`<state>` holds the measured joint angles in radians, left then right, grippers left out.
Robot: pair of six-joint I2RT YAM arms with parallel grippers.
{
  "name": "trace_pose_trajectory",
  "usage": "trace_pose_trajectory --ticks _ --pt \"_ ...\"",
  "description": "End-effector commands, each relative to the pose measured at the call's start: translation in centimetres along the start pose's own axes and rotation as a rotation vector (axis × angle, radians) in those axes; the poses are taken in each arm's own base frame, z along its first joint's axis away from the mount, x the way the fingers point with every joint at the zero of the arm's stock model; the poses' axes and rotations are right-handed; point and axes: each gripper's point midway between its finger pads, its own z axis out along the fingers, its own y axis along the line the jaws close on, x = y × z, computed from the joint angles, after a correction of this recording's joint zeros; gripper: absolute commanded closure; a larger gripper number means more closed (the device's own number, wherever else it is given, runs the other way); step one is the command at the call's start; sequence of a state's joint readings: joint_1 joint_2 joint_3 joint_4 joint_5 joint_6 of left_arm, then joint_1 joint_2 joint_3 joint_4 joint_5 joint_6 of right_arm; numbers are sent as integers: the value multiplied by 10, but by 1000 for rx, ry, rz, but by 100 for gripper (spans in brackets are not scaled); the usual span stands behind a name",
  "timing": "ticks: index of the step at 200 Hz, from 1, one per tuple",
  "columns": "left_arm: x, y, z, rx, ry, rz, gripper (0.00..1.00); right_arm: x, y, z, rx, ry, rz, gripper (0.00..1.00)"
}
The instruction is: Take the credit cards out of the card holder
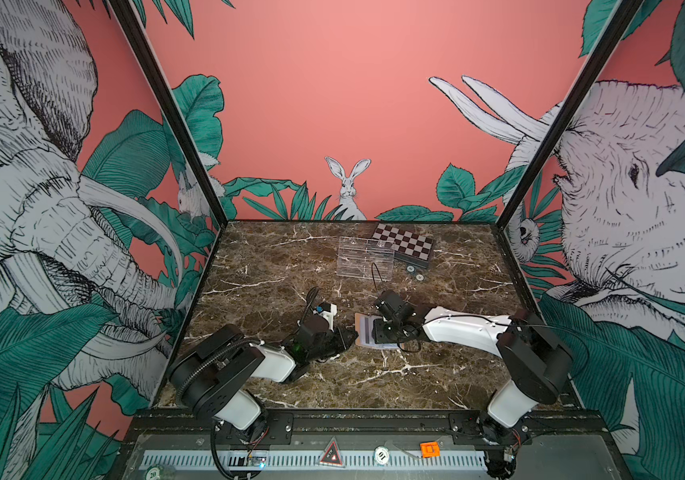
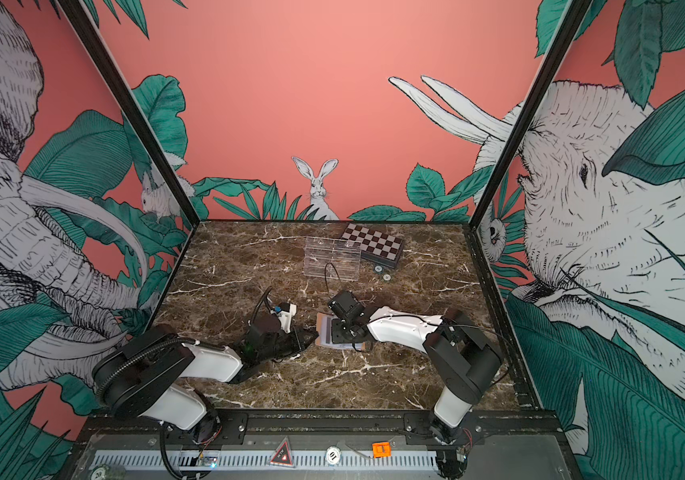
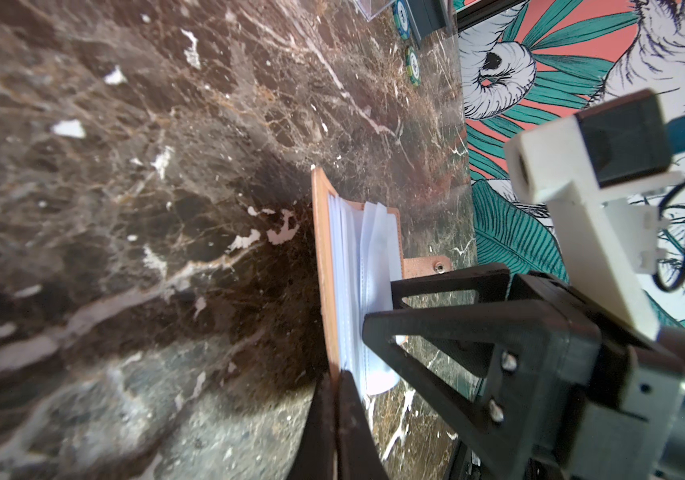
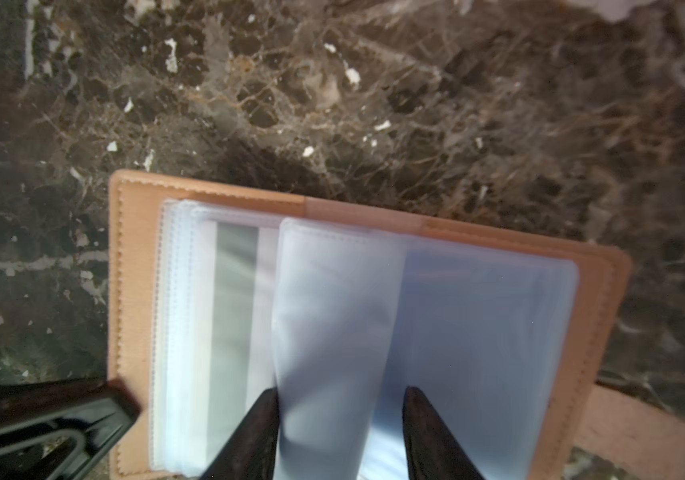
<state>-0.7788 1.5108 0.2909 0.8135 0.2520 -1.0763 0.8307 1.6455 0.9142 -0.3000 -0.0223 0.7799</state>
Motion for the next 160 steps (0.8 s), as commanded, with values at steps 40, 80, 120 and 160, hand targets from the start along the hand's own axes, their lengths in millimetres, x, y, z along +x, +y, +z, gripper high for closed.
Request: trace_pose_trajectory --ticks 40,80,120,160 --pt "-3 -7 -5 21 -19 27 100 -9 -61 -44 103 -155 161 51" --pt "-3 -9 -3 27 -17 28 100 -25 -34 -69 -49 -242 148 43" --pt "-3 -10 -2 28 -14 26 100 -23 11 -62 -112 -164 12 35" --pt "-2 -9 -3 26 -13 27 100 -15 34 -40 -123 -104 -57 18"
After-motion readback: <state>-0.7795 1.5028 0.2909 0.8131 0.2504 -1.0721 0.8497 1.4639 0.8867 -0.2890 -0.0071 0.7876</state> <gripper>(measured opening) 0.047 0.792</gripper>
